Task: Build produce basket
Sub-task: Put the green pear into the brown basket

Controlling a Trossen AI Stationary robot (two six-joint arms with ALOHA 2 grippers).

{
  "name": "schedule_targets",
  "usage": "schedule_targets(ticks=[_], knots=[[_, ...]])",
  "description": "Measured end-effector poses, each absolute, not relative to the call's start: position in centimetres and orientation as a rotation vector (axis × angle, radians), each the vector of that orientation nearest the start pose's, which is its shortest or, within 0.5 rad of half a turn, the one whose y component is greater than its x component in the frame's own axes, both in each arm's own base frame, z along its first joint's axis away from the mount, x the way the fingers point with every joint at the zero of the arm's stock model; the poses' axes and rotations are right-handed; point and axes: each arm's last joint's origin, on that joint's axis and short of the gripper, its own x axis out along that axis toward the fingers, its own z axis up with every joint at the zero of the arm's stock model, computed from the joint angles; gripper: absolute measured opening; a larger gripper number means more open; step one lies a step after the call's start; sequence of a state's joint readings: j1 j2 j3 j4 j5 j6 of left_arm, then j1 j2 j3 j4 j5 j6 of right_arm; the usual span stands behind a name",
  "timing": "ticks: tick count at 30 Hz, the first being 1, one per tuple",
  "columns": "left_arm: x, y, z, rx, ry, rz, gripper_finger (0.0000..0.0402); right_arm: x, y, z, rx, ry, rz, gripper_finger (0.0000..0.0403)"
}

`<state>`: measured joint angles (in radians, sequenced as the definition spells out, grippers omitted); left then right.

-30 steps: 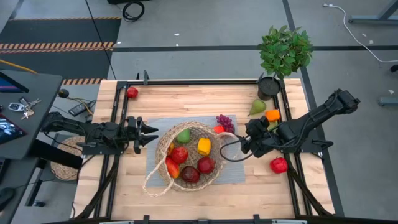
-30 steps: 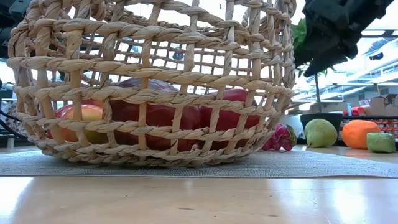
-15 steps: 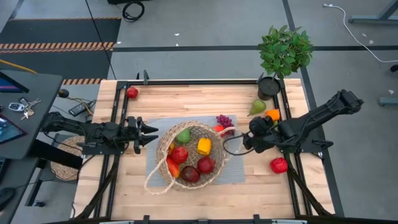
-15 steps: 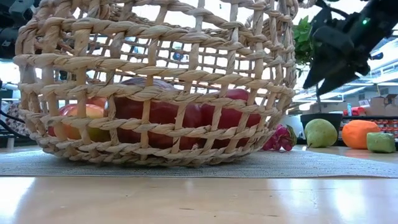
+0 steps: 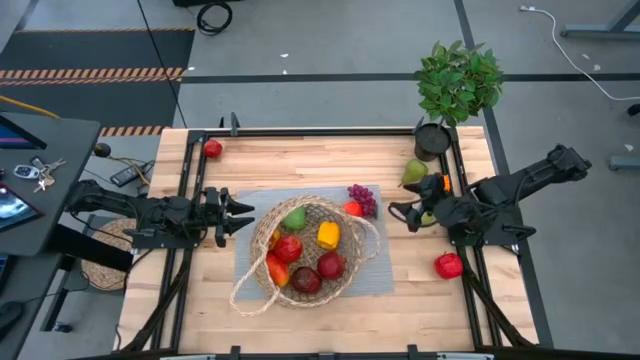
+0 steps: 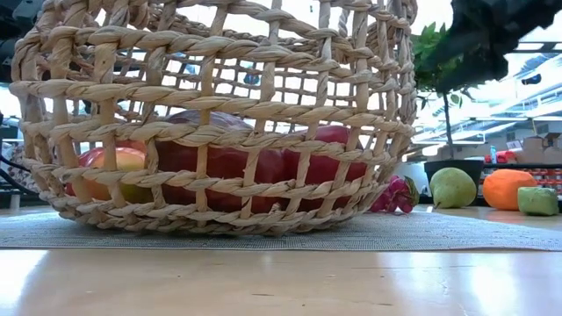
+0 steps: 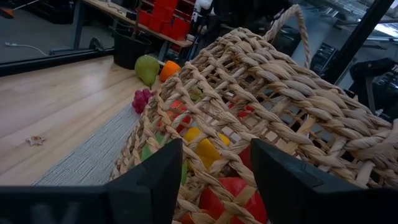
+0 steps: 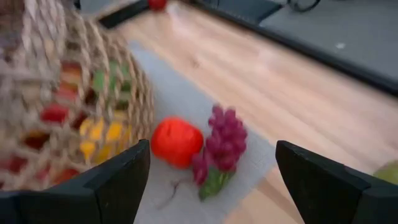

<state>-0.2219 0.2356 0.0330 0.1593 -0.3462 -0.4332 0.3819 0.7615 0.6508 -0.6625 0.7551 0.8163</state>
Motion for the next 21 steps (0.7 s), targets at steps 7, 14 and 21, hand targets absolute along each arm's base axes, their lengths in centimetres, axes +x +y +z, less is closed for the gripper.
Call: schedule_targets(ticks=[7,14,21], knots=[[11.0,-1.5,17.1,-0.42,0.014,0.131,0.0197,14.0,3.6,21.0,0.421,0.504,-0.519,0.0349],[11.0,-1.5,17.1,-0.42,0.014,0.131,0.0195,13.7,2.0,18.3,0.589,0.411,-0.724,0.0349],[11.0,-1.5,17.1,-0.42,0.014,0.131,0.0195,14.1,-1.3,20.2,0.588,0.465,-0.933,0.0349]])
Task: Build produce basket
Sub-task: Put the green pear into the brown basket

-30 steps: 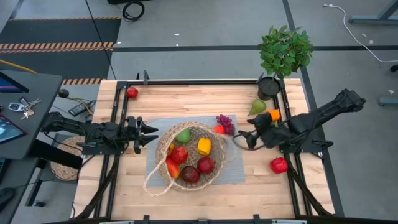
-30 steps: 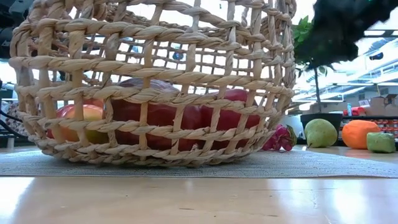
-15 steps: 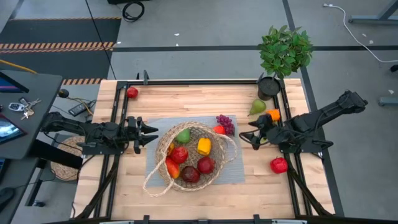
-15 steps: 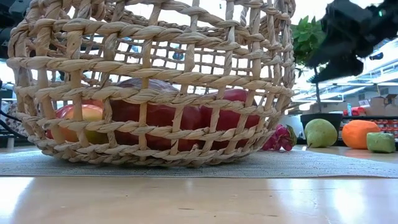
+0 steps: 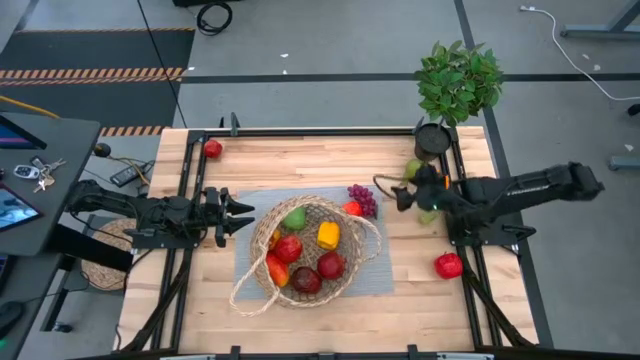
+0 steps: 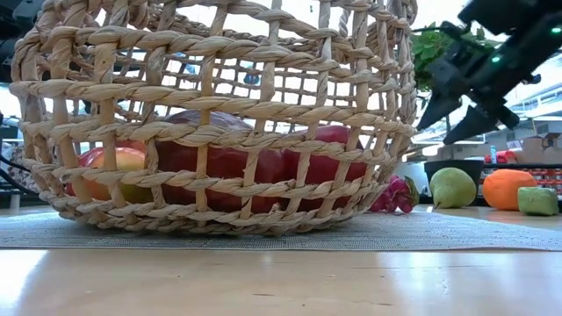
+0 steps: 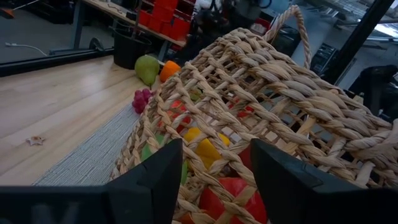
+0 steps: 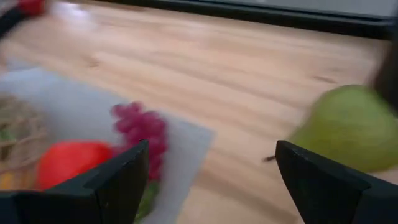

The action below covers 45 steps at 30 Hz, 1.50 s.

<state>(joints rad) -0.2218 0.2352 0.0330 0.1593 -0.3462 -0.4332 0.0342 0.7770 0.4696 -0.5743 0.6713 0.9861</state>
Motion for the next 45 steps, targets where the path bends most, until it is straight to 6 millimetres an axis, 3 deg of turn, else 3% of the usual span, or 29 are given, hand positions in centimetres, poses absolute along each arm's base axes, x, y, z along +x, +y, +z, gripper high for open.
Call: schedule_targets(ticks=[9,25,32,40,45], knots=[[11.0,-1.5,17.0,-0.42,0.014,0.131,0.0193,14.3,-6.3,20.7,0.664,0.632,-1.107,0.0349],[11.0,-1.5,17.1,-0.42,0.014,0.131,0.0193,15.3,-11.8,17.4,0.588,0.962,-1.309,0.0349],[11.0,-1.5,17.0,-0.42,0.014,0.131,0.0196,15.9,-13.0,15.8,0.587,1.014,-1.314,0.0349],[11.0,-1.5,17.1,-0.42,0.014,0.131,0.0196,16.2,-13.0,14.9,0.622,1.067,-1.266,0.0345],[11.0,-1.5,17.0,-0.42,0.014,0.131,0.0198,16.4,-12.8,14.9,0.616,1.066,-1.254,0.031]])
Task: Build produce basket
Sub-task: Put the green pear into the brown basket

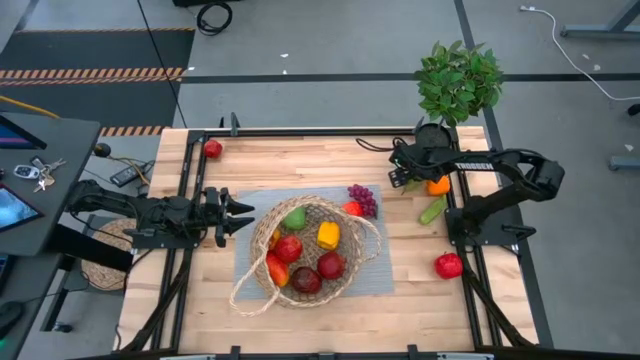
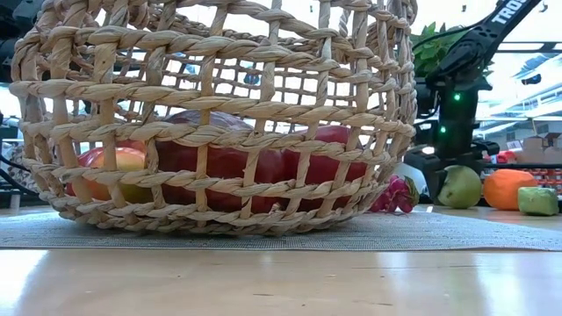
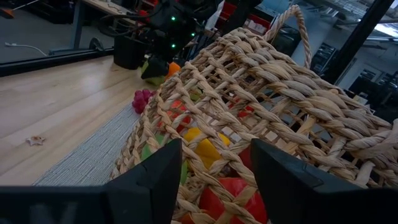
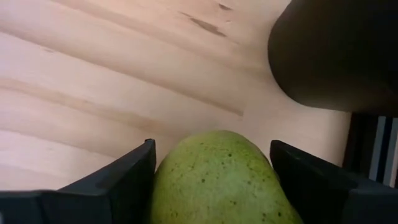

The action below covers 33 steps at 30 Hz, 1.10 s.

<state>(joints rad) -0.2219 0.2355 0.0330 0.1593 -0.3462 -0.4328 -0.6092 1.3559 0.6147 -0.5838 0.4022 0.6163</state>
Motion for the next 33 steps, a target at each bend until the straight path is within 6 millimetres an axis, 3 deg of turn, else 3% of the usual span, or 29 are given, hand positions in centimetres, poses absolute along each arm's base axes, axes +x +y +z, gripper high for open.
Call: schedule_targets(ticks=[2,8,12,20,26,33], knots=[[11.0,-1.5,17.1,-0.421,0.014,0.131,0.0197,16.5,-12.7,14.9,0.611,1.067,-1.246,0.0292],[11.0,-1.5,17.0,-0.42,0.014,0.131,0.0193,17.0,-12.1,14.9,0.597,1.068,-1.212,0.029],[11.0,-1.5,17.1,-0.42,0.014,0.131,0.0197,17.9,-11.7,16.0,0.601,1.026,-1.15,0.029],[11.0,-1.5,17.1,-0.42,0.014,0.131,0.0193,21.0,-10.4,22.7,0.505,0.746,-0.977,0.0289],[11.0,-1.5,17.1,-0.42,0.014,0.131,0.0198,22.8,-8.6,28.2,0.369,0.502,-0.869,0.0289],[11.0,-1.5,17.0,-0.42,0.014,0.131,0.0193,24.2,-6.2,33.1,0.25,0.163,-0.703,0.0289]])
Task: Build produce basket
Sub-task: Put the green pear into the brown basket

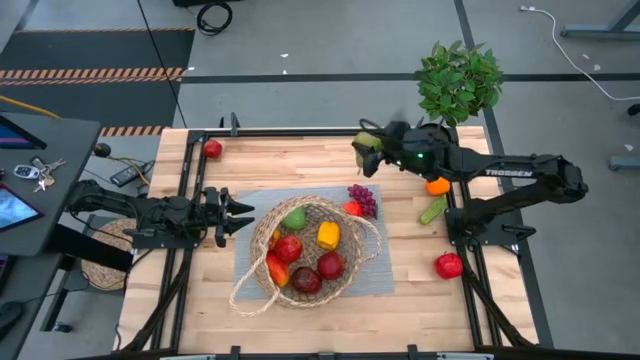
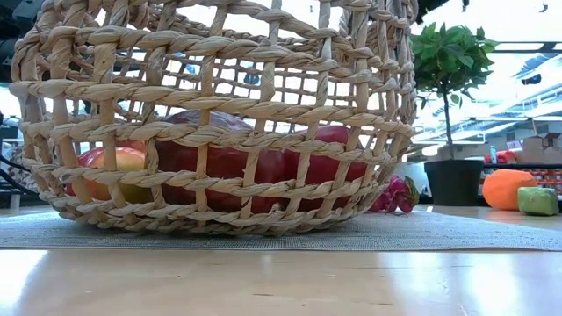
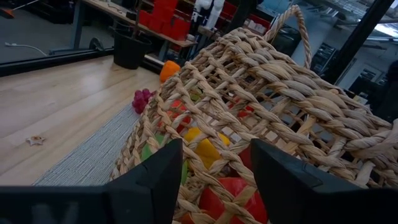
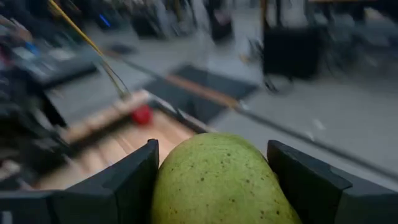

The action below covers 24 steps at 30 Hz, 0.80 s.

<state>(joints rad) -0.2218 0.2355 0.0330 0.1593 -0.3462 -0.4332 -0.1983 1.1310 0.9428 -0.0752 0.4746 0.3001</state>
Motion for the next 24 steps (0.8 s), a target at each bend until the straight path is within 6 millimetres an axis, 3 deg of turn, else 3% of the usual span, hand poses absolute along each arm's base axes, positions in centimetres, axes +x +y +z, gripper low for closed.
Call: schedule_targets(ticks=[5,15,24], knots=[[11.0,-1.5,17.1,-0.42,0.014,0.131,0.0196,25.1,-4.6,34.7,0.198,0.021,-0.602,0.0288],[11.0,-1.5,17.1,-0.421,0.013,0.131,0.0194,26.8,-2.3,35.2,0.185,-0.099,-0.428,0.0288],[11.0,-1.5,17.1,-0.42,0.014,0.131,0.0196,26.9,-0.1,35.8,0.15,-0.149,-0.348,0.0288]])
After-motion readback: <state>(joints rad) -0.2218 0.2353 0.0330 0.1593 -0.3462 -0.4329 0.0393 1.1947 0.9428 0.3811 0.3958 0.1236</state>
